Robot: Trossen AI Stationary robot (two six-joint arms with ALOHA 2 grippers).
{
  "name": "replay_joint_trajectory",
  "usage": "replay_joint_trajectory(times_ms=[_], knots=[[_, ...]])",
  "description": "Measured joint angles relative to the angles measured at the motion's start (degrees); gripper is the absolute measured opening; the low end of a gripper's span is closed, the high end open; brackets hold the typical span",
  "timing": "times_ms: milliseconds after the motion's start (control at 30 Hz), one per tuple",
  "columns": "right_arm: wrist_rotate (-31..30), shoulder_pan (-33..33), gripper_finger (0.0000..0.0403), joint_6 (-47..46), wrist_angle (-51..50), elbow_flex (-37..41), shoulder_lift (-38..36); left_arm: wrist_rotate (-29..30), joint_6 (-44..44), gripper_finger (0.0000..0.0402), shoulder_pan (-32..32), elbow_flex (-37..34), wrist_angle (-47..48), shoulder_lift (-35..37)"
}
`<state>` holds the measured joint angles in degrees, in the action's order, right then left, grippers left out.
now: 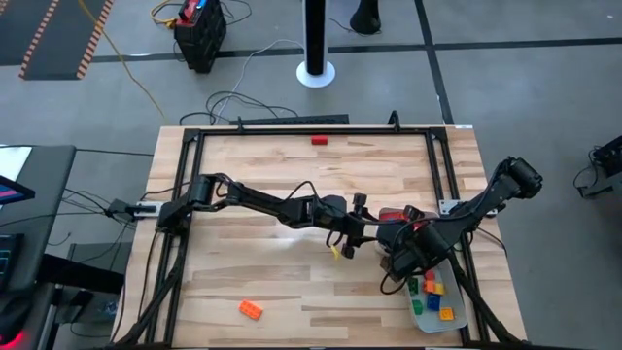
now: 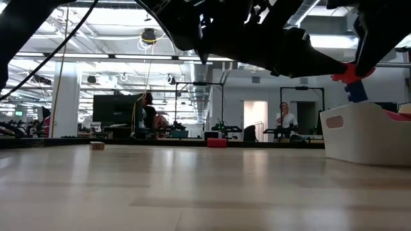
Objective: Sort blocks by size
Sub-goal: Put the 8 stud orange game piece into the grey bin
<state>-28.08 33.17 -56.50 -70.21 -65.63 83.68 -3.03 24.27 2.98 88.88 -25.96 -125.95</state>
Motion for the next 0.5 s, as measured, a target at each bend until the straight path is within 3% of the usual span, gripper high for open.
replay_joint_trajectory(times_ms=[500], knots=[[-2.0, 0.0, 0.0162, -2.0, -0.8, 0.0, 0.0, -4.3, -0.1, 0.0212, -1.9, 2.8, 3.1, -0.7]])
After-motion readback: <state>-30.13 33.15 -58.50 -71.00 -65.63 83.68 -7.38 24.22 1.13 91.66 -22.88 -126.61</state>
